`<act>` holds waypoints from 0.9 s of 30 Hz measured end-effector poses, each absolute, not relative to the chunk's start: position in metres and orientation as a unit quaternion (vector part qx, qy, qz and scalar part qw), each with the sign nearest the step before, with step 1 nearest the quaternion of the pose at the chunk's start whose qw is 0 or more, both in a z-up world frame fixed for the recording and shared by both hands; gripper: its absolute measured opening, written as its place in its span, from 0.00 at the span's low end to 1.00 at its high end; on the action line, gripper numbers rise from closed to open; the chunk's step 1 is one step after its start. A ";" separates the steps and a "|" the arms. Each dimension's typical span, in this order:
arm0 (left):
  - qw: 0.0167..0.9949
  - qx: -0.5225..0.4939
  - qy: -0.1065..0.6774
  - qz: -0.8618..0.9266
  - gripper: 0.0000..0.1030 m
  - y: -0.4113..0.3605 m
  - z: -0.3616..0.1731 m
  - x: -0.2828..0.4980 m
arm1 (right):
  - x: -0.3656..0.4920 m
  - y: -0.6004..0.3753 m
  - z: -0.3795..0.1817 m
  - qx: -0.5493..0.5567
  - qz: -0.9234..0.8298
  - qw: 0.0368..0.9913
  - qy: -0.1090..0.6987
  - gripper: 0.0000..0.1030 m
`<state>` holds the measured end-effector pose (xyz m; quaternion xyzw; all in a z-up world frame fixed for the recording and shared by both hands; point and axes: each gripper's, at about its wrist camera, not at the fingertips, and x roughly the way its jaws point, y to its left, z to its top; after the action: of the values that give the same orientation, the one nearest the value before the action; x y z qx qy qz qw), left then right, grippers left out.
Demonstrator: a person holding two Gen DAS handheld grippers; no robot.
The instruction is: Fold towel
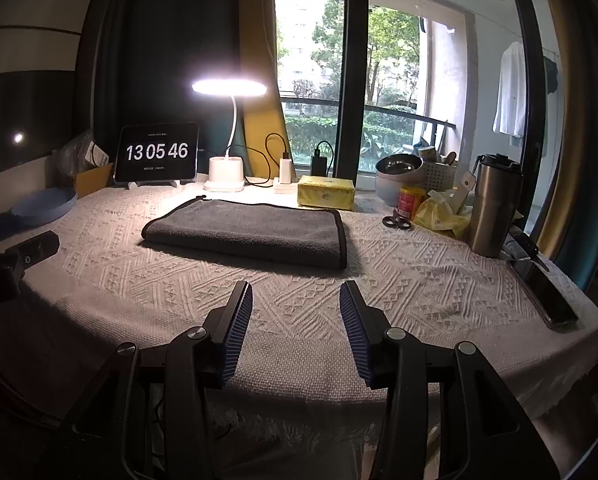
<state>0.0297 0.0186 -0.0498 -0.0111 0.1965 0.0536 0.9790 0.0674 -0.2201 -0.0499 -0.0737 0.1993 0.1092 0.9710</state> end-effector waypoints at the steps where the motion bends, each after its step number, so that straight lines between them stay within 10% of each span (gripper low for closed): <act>1: 0.979 -0.011 0.198 0.055 0.95 0.019 -0.050 0.030 | 0.067 -0.220 -0.050 -0.074 0.109 0.971 0.200 0.47; 27: 0.984 -0.003 0.166 0.061 0.95 0.020 -0.036 0.022 | 0.066 -0.215 -0.045 -0.070 0.116 0.972 0.190 0.47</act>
<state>0.0223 0.0204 -0.0363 -0.0030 0.1657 0.0608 0.9843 0.0659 -0.2151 -0.0445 -0.0702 0.1896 0.1160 0.9725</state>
